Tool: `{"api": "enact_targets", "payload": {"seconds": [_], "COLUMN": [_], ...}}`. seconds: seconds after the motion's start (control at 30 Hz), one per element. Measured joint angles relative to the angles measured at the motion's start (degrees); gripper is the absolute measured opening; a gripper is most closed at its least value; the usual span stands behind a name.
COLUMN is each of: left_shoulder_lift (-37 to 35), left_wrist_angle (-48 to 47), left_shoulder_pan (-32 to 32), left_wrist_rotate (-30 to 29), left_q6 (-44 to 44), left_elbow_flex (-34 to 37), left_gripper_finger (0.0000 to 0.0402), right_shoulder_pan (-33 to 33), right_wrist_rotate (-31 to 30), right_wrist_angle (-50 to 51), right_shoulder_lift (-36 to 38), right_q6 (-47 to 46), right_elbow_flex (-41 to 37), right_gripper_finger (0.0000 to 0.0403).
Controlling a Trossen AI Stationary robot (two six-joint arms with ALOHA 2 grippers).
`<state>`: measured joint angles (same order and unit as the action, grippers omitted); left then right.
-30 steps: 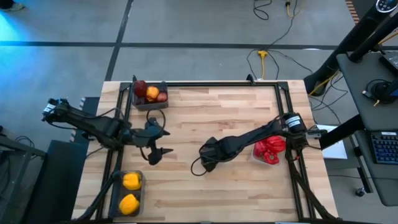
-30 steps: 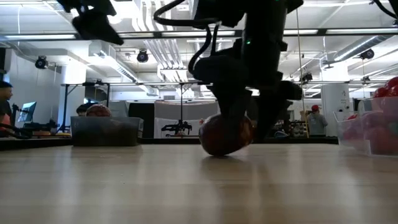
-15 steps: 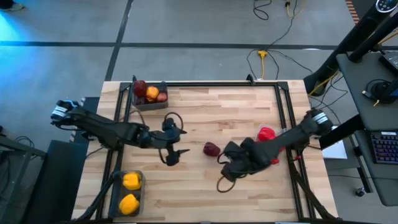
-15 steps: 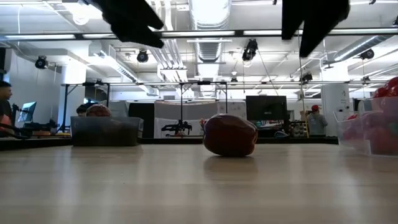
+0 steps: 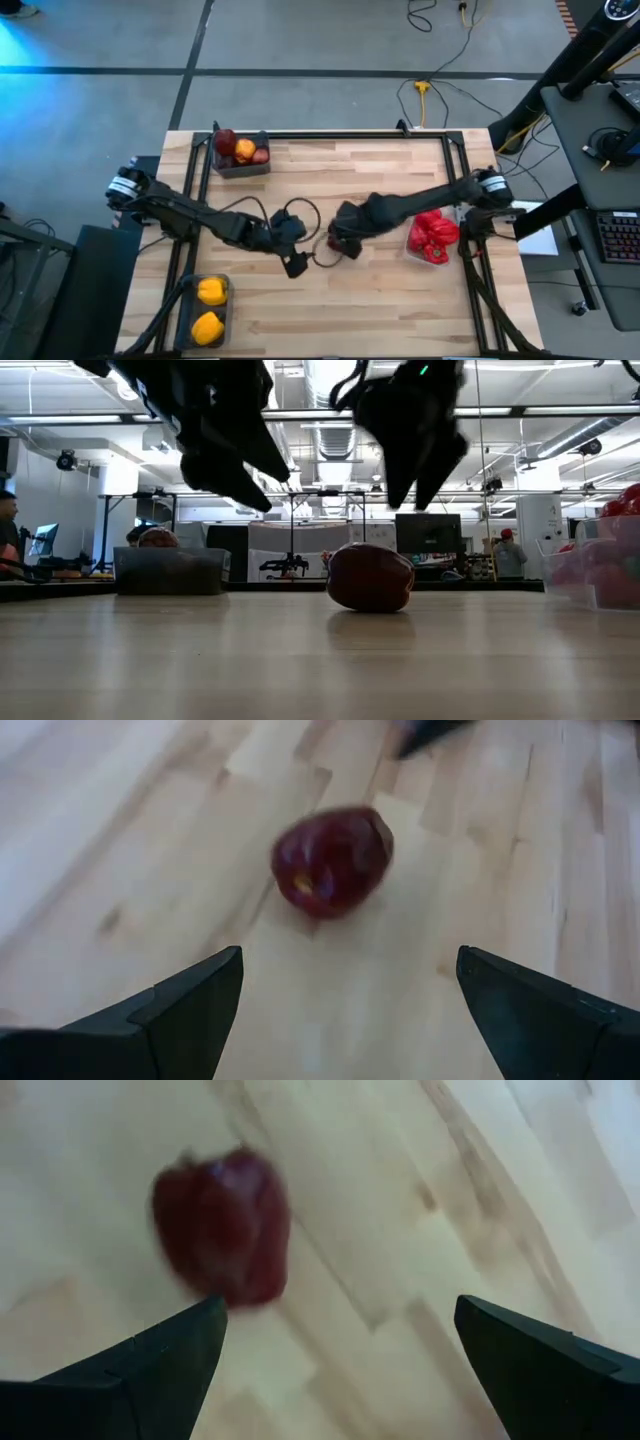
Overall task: Sort produce into baskets
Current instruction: Put the apple into the top black bin
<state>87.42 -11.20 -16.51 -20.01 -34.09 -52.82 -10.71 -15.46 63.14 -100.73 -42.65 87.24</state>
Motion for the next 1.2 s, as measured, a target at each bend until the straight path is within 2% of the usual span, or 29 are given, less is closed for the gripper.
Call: {"api": "enact_targets", "payload": {"seconds": [0.13,0.33,0.47,0.6,0.7,0.97,1.1,1.2], "left_shoulder_lift": [1.50,2.36,4.35,7.94,9.96,12.59,12.56,12.71], "left_wrist_angle": [0.02,-1.29,-1.12,0.95,4.41,7.07,7.29,7.83], "left_shoulder_pan": [-2.71,-7.51,-9.62,-10.69,-10.88,-13.02,-14.40,-15.43], "left_wrist_rotate": [-0.70,-8.98,-13.14,-12.65,-10.67,-10.62,-13.69,-15.43], "left_q6": [-3.73,-13.08,-17.33,-19.00,-23.96,-34.66,-42.02,-44.07], "left_elbow_flex": [0.02,0.12,0.28,0.37,0.35,0.37,0.37,0.37], "left_gripper_finger": [0.0349,0.0349,0.0349,0.0349,0.0349,0.0349,0.0349,0.0349], "right_shoulder_pan": [3.93,5.96,6.00,5.85,5.50,4.26,3.95,3.55], "right_wrist_rotate": [0.82,0.67,6.46,12.85,15.68,16.06,15.76,15.44], "right_wrist_angle": [-2.09,-1.84,-3.76,-9.83,-14.69,-19.42,-20.39,-22.56], "right_shoulder_lift": [-3.80,-7.65,-9.06,-9.50,-9.52,-9.82,-10.99,-11.79], "right_q6": [5.21,8.19,8.19,5.90,3.03,0.31,-0.69,-2.03], "right_elbow_flex": [0.00,-0.04,-0.04,0.00,0.00,0.11,0.11,0.11], "right_gripper_finger": [0.0384,0.0384,0.0384,0.0384,0.0384,0.0384,0.0384,0.0384]}}
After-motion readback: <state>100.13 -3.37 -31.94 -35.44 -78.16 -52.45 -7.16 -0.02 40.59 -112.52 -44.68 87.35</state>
